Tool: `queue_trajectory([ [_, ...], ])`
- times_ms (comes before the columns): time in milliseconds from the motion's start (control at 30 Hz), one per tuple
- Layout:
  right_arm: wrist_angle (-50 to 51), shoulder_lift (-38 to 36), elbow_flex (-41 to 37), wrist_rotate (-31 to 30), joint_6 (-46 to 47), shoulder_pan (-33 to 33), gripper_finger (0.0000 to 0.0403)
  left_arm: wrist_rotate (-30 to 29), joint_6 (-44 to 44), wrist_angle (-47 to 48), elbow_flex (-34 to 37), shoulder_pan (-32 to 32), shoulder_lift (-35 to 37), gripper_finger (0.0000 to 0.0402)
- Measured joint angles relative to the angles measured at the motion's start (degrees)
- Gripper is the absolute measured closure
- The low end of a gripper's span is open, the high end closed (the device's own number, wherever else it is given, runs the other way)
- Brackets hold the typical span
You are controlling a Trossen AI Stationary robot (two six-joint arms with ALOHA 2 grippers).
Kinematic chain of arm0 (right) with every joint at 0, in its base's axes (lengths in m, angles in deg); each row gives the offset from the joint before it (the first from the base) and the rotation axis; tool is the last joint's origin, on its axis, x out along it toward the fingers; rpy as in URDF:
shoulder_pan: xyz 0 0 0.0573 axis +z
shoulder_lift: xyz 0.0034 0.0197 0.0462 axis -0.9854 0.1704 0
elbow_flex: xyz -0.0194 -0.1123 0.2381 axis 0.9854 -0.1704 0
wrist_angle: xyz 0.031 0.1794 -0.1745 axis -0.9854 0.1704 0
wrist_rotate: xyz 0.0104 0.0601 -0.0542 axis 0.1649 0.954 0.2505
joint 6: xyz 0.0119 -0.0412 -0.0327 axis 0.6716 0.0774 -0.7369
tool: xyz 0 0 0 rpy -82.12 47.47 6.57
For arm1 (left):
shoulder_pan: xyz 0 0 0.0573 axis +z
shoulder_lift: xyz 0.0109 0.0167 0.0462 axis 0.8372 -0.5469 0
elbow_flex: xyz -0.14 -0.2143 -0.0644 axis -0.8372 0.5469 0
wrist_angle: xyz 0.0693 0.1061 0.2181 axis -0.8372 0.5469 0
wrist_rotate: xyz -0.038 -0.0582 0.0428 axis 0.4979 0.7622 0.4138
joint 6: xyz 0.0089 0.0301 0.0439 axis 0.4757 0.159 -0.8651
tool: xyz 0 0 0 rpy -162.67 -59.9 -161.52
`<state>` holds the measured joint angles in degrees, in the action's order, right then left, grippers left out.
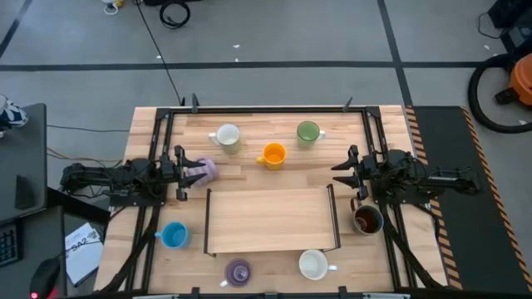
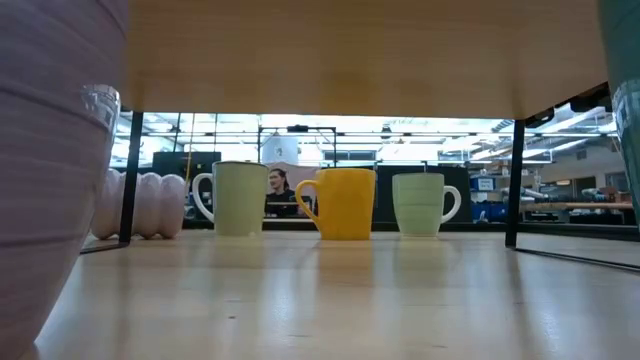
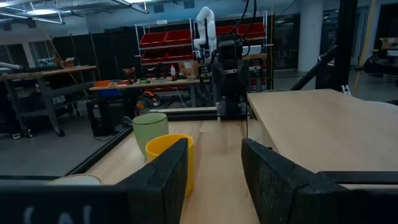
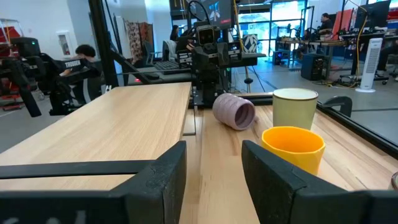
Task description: Place coffee mugs
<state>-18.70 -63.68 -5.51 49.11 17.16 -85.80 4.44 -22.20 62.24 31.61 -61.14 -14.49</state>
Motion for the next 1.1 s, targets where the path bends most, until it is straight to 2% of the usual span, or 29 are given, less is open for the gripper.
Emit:
queue_trajectory([
  [933, 0.00, 0.01, 0.00, -0.01, 0.00, 0.00, 0.0242, -0.01, 0.00, -0.04, -0.01, -0.01, 0.00, 0.0244],
  [1100, 0.00, -0.01, 0.00, 0.01, 0.00, 0.00, 0.0242, -0.28, 1.36, -2.36, -0.02, 0.00, 0.00, 0.0244],
])
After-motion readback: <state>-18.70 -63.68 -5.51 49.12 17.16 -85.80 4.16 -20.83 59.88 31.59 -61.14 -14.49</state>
